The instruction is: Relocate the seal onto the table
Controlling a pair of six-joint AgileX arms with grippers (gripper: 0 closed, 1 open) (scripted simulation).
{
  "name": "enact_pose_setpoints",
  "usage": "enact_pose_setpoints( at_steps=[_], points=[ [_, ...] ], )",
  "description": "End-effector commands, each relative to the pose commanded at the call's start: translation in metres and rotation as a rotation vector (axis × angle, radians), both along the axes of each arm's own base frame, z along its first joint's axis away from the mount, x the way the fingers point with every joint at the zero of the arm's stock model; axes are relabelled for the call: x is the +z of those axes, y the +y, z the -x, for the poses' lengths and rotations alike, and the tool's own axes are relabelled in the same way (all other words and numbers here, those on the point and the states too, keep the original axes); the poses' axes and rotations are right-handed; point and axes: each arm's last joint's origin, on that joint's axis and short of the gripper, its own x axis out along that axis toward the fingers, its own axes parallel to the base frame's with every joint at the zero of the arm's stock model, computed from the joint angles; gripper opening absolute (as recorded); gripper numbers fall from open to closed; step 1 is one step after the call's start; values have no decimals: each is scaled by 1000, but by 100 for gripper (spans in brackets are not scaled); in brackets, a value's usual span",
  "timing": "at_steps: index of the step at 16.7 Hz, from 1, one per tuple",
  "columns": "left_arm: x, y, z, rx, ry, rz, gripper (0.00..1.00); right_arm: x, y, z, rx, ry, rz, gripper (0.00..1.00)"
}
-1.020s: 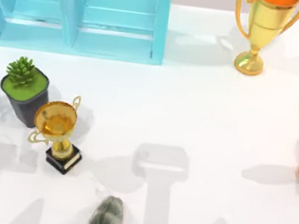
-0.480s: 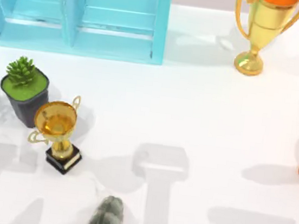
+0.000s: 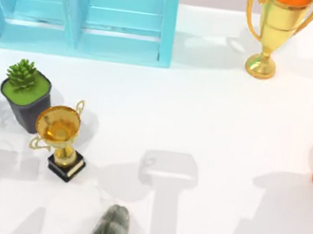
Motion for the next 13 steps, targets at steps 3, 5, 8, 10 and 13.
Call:
enact_pose_setpoints(
  at_steps=[3, 5, 8, 10, 13],
  points=[
    [0, 0, 0, 0, 0, 0, 100, 6, -18, -13, 1, 45, -19, 100],
    [0, 0, 0, 0, 0, 0, 100, 8, -25, -17, 1, 58, -24, 100],
    [0, 0, 0, 0, 0, 0, 100, 8, -26, -18, 1, 61, -25, 100],
    [0, 0, 0, 0, 0, 0, 100, 8, -24, -19, 4, 58, -23, 100],
    [0, 0, 0, 0, 0, 0, 100, -4, -25, -19, 0, 63, -26, 100]
  ],
)
